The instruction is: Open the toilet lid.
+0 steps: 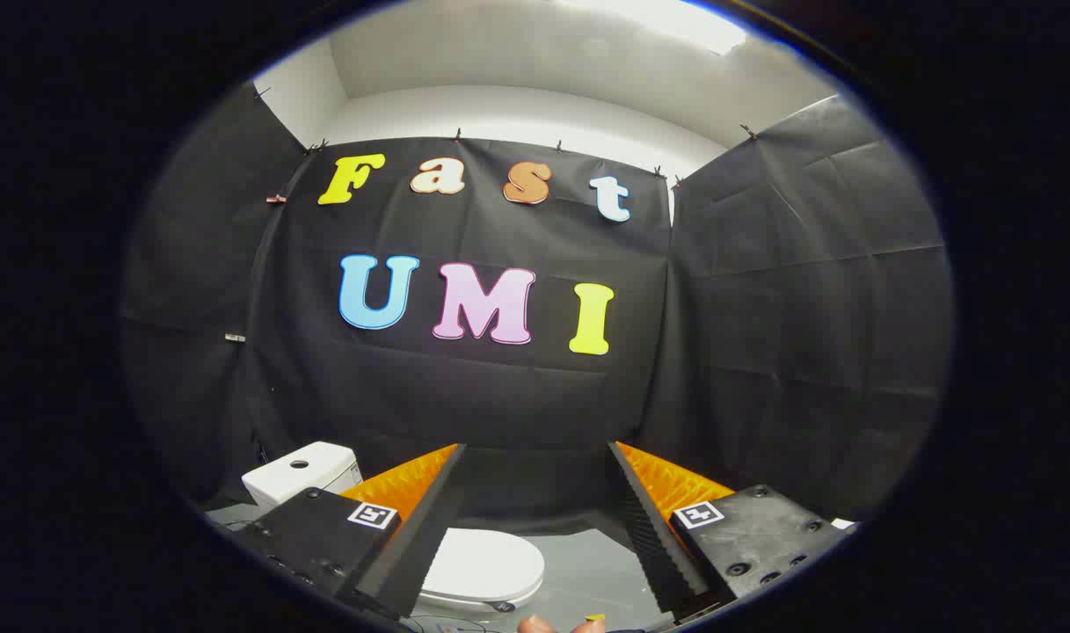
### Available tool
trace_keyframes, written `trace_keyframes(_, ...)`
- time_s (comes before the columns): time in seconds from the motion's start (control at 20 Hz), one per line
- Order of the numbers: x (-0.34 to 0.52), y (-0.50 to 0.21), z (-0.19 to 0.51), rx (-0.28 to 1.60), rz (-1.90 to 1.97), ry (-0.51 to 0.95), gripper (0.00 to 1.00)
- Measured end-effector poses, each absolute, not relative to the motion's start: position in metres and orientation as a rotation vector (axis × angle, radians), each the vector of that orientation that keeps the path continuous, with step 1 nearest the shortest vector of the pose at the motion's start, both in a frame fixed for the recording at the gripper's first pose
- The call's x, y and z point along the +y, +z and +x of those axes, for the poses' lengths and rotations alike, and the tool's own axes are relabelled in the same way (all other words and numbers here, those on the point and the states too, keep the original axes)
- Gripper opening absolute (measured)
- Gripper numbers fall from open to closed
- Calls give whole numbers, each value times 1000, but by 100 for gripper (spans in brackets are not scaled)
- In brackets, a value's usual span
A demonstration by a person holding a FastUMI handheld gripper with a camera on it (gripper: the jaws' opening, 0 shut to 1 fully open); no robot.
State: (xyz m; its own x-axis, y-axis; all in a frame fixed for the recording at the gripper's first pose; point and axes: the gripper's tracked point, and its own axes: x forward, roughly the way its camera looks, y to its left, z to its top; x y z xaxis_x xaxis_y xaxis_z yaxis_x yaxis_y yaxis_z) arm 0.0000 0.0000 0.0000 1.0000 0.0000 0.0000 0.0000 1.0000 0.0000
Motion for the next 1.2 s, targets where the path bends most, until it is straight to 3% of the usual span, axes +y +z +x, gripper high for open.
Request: trace_keyframes(1.2, 14, -8, 5, -3, 35, 25, 98)
